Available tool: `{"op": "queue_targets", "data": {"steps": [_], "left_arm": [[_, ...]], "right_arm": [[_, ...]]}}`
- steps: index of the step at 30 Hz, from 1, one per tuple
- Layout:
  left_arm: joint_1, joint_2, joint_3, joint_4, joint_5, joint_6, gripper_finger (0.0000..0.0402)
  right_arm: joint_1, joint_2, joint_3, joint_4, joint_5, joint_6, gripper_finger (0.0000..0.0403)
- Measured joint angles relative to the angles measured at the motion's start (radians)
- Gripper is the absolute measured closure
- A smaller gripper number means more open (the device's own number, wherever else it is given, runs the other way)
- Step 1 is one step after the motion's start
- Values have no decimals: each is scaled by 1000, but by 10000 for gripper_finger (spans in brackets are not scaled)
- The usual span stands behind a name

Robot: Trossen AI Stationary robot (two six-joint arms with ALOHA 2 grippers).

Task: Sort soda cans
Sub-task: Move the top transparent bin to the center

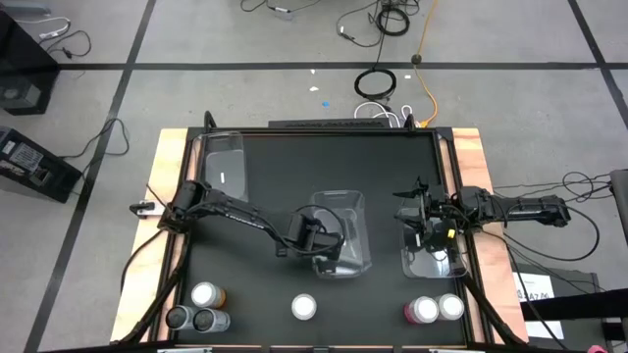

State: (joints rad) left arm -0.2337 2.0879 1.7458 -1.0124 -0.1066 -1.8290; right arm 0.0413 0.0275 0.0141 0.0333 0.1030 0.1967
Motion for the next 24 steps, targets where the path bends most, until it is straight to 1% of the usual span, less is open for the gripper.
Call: {"op": "queue_targets", "data": {"steps": [7,14,24], "left_arm": [[-3,0,0,9,-8,-29,389],[-32,15,0,7,-58,-25,388],[-31,18,0,10,-66,-23,388]], "right_arm": [[0,0,0,0,0,0,53],[0,0,0,0,0,0,53],[0,0,0,0,0,0,53]]}}
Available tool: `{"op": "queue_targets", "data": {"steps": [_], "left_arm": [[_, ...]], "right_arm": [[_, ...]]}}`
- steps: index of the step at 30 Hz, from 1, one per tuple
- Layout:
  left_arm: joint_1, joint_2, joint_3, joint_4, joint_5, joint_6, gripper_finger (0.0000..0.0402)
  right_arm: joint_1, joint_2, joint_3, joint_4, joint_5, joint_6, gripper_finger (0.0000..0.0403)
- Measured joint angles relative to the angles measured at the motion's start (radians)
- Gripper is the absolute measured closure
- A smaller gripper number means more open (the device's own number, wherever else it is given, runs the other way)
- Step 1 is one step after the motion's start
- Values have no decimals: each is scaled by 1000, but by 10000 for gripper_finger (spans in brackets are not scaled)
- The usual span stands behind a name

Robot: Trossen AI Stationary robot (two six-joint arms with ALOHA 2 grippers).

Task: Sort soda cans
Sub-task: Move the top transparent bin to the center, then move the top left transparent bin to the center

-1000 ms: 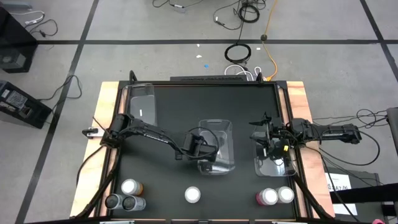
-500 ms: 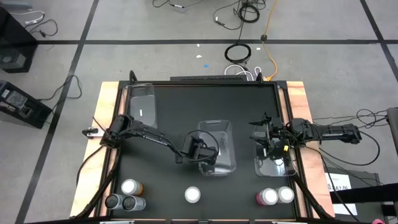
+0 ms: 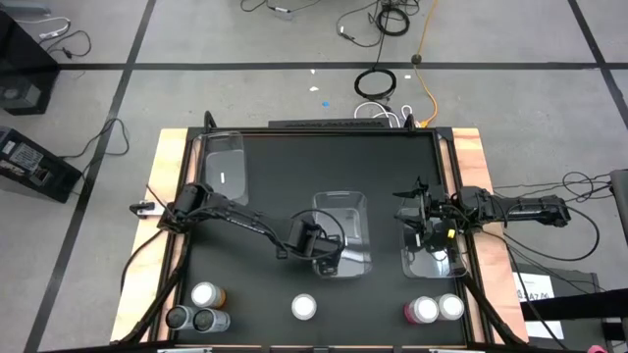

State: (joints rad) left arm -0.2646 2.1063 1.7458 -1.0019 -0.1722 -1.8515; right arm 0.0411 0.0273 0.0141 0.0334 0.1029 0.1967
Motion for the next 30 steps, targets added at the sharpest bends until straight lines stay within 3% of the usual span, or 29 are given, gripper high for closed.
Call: {"op": "queue_targets", "data": {"steps": [6,18,30], "left_arm": [[0,0,0,-1,0,0,383],[0,0,0,0,11,34,295],[-5,-13,78,-57,26,140,288]], "right_arm": [[0,0,0,0,0,0,53],[0,0,0,0,0,0,53],[0,0,0,0,0,0,53]]}}
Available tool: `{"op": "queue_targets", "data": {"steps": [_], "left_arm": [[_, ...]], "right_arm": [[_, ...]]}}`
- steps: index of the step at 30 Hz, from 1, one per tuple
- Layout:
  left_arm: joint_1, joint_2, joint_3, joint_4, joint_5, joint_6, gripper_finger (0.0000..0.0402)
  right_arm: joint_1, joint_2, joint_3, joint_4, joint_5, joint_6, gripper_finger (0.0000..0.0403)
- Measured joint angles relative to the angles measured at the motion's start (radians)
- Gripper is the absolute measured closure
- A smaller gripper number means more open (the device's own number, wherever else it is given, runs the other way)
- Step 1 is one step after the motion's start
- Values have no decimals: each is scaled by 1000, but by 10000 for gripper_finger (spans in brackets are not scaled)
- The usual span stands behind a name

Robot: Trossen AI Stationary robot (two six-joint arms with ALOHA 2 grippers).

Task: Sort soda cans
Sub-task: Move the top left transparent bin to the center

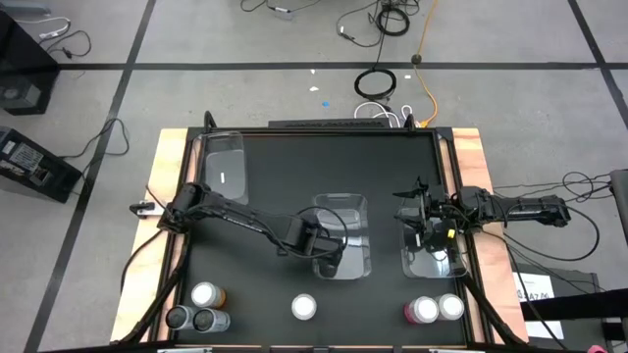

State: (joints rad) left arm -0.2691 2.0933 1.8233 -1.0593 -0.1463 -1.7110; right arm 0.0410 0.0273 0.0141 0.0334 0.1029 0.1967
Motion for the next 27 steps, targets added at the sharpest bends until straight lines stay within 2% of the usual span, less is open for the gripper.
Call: {"op": "queue_targets", "data": {"steps": [5,12,14,17,27], "left_arm": [[0,-1,113,-132,-26,44,288],[0,-1,277,-486,-103,42,288],[4,-7,294,-515,-141,46,288],[22,-65,270,-512,-238,108,288],[196,-402,51,-511,-391,308,288]], "right_arm": [[0,0,0,0,0,0,53],[0,0,0,0,0,0,53],[0,0,0,0,0,0,53],[0,0,0,0,0,0,53],[0,13,0,0,0,0,53]]}}
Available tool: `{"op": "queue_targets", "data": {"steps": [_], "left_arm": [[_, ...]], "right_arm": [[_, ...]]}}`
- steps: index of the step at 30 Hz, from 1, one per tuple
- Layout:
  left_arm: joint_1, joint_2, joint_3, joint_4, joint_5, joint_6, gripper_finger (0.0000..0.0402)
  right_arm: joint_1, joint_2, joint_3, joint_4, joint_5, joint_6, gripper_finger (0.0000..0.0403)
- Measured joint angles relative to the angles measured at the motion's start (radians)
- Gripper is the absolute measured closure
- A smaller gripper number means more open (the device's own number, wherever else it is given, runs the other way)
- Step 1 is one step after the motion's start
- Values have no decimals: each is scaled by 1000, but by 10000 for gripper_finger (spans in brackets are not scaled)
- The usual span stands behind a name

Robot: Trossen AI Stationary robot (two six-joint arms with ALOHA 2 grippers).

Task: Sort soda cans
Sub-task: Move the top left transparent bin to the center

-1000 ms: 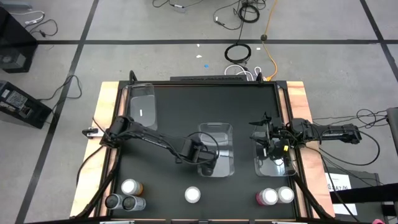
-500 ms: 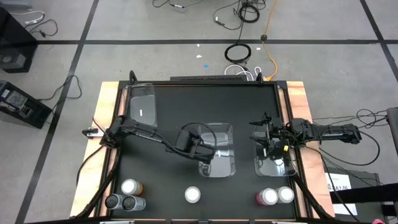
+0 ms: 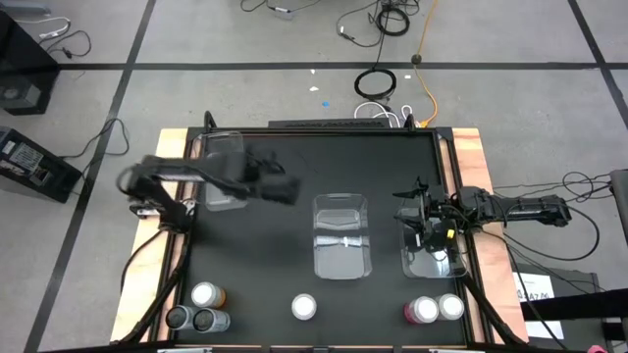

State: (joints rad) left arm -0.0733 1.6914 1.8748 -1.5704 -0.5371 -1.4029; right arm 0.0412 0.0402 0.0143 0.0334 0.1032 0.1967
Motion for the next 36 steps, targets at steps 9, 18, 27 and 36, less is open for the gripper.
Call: {"op": "queue_targets", "data": {"steps": [9,18,27,36], "left_arm": [[206,-298,-345,14,0,90,255],[381,-334,-566,188,38,273,152],[579,-306,-728,431,169,476,144],[683,-306,-869,707,324,573,144]], "right_arm": [[0,0,0,0,0,0,53],[0,0,0,0,0,0,53],[0,0,0,0,0,0,53],[0,0,0,0,0,0,53]]}}
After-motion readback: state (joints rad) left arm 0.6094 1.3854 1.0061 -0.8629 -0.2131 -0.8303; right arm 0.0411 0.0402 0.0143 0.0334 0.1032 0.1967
